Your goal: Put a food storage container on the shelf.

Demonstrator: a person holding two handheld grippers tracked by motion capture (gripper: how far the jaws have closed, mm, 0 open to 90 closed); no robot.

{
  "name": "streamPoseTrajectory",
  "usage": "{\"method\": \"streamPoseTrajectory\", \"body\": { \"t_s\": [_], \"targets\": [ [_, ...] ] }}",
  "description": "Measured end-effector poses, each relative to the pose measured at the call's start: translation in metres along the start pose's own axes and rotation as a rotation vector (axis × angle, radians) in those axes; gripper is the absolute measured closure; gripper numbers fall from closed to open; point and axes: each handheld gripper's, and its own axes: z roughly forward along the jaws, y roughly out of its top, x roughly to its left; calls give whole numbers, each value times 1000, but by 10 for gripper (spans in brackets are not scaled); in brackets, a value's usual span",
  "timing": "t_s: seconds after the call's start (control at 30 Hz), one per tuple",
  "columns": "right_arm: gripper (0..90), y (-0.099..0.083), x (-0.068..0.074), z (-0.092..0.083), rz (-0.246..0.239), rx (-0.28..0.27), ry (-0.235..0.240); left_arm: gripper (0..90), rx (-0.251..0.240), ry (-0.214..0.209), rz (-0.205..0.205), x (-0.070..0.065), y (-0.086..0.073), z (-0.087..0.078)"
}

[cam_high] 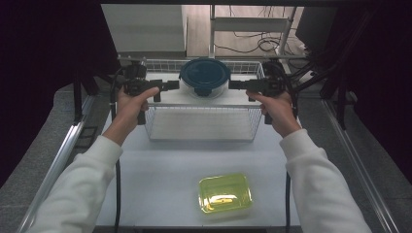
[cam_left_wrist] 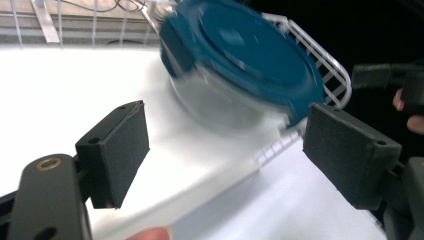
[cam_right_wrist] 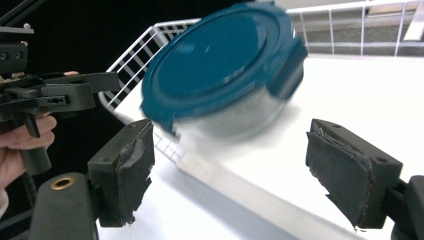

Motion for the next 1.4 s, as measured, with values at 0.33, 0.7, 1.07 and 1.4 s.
{"method": "streamPoseTrajectory", "body": {
  "t_s": [0.33, 0.7, 1.07, 1.4],
  "targets": [
    [249, -68, -17, -30, -97, 9, 0, 186, 52, -18, 66, -17, -65, -10],
    [274, -141, -28, -37, -122, 82, -22, 207, 132, 57, 146, -20, -138, -15],
    [286, -188, -24, -50, -116, 132, -55, 216, 166, 50, 76, -13, -189, -20],
    [287, -199, -28, -60, -110, 132, -89, 207, 186, 103, 63, -7, -206, -24]
  ]
}}
